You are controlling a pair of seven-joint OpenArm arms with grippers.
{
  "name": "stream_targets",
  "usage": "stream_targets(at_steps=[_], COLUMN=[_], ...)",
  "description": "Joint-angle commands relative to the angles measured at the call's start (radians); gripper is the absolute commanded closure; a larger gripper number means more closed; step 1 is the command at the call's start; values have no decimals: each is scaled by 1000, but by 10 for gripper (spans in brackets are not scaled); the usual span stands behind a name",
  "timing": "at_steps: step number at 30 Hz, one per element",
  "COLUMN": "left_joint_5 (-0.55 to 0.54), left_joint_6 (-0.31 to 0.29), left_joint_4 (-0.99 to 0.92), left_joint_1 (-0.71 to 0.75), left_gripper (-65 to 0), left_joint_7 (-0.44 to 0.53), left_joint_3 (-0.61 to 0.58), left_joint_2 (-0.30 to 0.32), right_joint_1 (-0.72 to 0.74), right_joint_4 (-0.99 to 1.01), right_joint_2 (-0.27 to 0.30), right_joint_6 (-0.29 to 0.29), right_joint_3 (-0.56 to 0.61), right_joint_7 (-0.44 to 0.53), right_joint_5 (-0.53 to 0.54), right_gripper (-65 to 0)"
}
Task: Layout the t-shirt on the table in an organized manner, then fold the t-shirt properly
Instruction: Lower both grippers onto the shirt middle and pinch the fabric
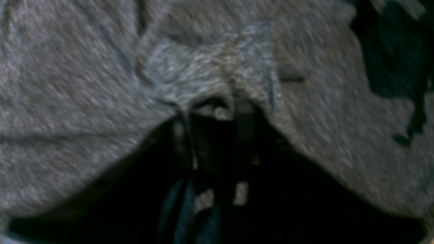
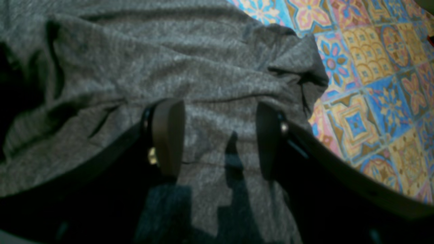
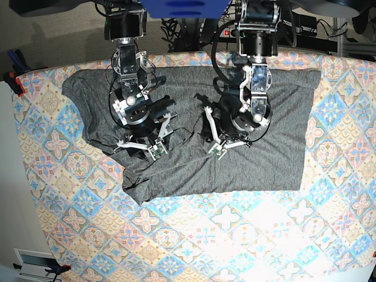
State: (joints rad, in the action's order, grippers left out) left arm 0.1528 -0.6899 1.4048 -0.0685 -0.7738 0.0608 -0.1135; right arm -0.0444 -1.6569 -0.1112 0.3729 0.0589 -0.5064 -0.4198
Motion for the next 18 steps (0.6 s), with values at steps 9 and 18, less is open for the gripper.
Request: stream_targets(at_steps=[9,18], left_joint_5=[9,18], left_joint_6=[-8,-8], left_joint_4=[133,308], left_joint_1=[0,28], left_gripper=[-73,-69], left_joint_7=[-37,-37], left_joint_3=[-5,-2], left_joint_2=[34,42], right_joint_1=[16,16], right_joint_4=[-21,-21], right_joint_2=[40,40], right_joint_6=[-5,-5], right_joint_3=[-3,-3], right_joint_7=[24,24], right_joint_5=[2,2], right_gripper=[-320,-320])
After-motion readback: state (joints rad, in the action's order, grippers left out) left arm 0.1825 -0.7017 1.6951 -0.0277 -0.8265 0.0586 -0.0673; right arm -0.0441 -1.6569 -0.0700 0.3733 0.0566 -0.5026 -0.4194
